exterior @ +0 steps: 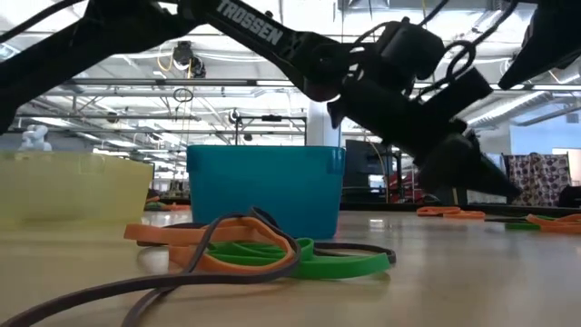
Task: Sort rubber bands into baskets
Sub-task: Put the purple rubber band into the yellow bin
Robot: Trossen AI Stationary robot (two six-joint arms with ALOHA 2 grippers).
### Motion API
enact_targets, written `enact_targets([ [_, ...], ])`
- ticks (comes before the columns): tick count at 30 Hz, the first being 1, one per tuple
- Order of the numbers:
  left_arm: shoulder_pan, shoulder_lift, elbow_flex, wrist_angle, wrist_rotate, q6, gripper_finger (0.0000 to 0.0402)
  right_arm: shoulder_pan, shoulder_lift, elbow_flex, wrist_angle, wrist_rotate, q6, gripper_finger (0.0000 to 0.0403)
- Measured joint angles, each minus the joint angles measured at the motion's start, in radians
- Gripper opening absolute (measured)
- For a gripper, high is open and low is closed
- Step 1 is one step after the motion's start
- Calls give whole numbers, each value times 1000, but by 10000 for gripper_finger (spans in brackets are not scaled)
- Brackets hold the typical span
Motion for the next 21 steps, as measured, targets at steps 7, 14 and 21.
enact_targets([
  [7, 17, 9, -1, -1, 39, 46, 100, 3, 0, 0, 0, 4, 16, 0],
  [14, 29, 48, 6, 17, 41, 85, 100, 2, 1, 0, 8, 4, 23, 0],
  [21, 31, 93, 58, 18, -14, 83, 100, 2, 0, 0, 28, 6, 23, 0],
])
